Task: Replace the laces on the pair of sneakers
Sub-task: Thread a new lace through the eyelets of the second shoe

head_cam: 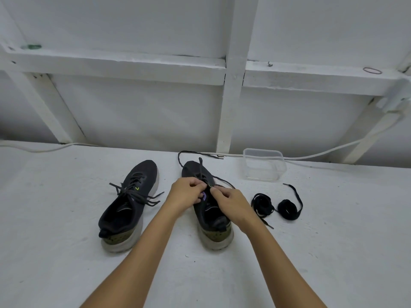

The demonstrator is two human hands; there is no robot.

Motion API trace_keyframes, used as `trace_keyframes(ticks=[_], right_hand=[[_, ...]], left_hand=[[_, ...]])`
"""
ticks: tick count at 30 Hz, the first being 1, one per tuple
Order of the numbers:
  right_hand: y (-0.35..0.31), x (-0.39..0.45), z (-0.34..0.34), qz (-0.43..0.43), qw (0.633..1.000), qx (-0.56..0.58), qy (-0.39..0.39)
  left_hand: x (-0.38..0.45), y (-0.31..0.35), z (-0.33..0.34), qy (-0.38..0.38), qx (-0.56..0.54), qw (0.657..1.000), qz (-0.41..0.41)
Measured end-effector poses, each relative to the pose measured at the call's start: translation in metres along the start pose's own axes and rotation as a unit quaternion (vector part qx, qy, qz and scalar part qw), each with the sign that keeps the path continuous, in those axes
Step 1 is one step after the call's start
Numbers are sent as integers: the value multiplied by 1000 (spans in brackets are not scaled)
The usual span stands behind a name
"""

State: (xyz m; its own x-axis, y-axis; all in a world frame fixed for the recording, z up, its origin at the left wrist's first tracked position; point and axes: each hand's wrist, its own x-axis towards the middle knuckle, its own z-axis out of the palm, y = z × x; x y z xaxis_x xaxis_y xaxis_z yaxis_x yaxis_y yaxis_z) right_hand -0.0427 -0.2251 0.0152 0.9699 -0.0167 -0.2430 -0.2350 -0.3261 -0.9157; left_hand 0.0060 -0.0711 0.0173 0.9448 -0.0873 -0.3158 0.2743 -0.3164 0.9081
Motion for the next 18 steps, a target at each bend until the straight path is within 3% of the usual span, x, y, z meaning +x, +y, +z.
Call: trace_keyframes(ticks=[3, 7, 12, 15, 18], right_hand=[[-5, -3, 3, 17, 1000, 5, 15], [-9, -4, 2, 36, 999, 13, 2], [-21, 0, 6, 59, 995, -66, -35], [-21, -3, 13, 45, 993, -105, -24], [-19, -4, 14, 38, 994, -102, -6]], left_hand=[[-4, 3, -12, -35, -80, 996, 22], [-6, 10, -37, -17, -213, 975, 59], [-6, 10, -37, -58, -236, 970, 8], [-2, 10, -37, -33, -46, 998, 36], [-2, 9, -44, -44, 221, 969, 97]])
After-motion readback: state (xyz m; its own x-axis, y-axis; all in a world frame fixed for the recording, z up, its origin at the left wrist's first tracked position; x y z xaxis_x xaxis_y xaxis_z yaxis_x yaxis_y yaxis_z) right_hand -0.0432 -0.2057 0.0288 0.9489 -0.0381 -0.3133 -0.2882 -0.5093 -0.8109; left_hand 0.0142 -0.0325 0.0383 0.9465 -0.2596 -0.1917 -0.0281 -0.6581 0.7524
